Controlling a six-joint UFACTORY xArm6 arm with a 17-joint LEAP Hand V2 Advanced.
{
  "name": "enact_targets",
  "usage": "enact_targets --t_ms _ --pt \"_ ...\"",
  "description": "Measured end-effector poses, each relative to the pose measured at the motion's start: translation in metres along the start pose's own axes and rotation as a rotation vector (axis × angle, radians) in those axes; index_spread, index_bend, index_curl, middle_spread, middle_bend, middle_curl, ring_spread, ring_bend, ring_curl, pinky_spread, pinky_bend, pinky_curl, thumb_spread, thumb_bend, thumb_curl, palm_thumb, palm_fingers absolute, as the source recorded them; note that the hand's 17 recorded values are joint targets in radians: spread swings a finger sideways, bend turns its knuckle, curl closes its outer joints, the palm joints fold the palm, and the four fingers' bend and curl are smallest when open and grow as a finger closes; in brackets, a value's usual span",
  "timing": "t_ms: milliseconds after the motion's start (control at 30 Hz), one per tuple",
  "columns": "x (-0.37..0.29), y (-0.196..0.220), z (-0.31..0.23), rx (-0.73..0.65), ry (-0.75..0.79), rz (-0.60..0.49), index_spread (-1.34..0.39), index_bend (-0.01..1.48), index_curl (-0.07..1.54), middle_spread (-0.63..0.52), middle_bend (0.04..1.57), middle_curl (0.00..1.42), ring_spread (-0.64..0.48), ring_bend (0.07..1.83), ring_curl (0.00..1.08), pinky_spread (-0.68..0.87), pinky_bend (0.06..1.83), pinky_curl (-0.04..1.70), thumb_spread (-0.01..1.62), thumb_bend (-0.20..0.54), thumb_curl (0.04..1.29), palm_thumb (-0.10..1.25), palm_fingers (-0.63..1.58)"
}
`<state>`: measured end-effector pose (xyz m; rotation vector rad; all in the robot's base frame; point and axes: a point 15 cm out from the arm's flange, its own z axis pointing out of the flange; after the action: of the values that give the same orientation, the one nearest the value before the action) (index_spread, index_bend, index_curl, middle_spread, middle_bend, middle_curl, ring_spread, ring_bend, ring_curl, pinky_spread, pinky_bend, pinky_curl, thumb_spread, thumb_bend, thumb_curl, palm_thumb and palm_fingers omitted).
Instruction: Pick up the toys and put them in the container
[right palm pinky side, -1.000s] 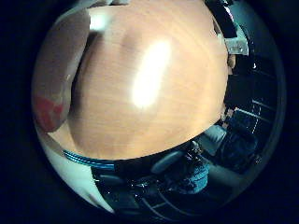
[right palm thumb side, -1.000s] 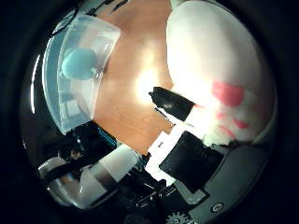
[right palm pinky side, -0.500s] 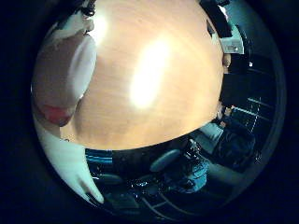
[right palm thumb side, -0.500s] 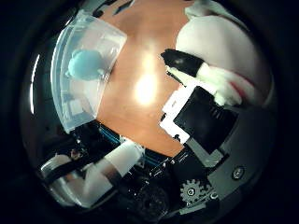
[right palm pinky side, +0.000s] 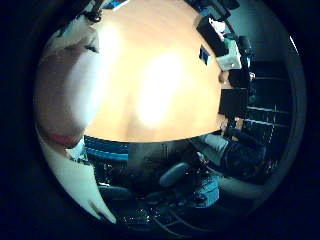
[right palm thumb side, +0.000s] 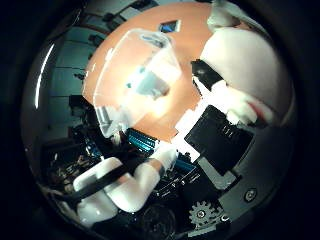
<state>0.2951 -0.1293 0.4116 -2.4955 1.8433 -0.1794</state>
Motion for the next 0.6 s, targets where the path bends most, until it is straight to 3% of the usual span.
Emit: enact_targets --t_ms 367,600 --pt "-0.091 -0.055 -0.11 0.17 -0.022 -0.073 -0.33 0.96 1.04 -0.23 1.21 1.04 -0.25 1.39 0.76 -0.2 1.4 0.74 0.83 -0.017 0.76 1.01 0.94" --pt "-0.144 -0.07 -0.145 0.237 -0.046 -0.142 -0.32 0.96 1.05 -0.24 1.2 1.05 -0.26 1.38 0.77 -0.21 1.37 0.79 0.81 -0.019 0.77 1.01 0.95"
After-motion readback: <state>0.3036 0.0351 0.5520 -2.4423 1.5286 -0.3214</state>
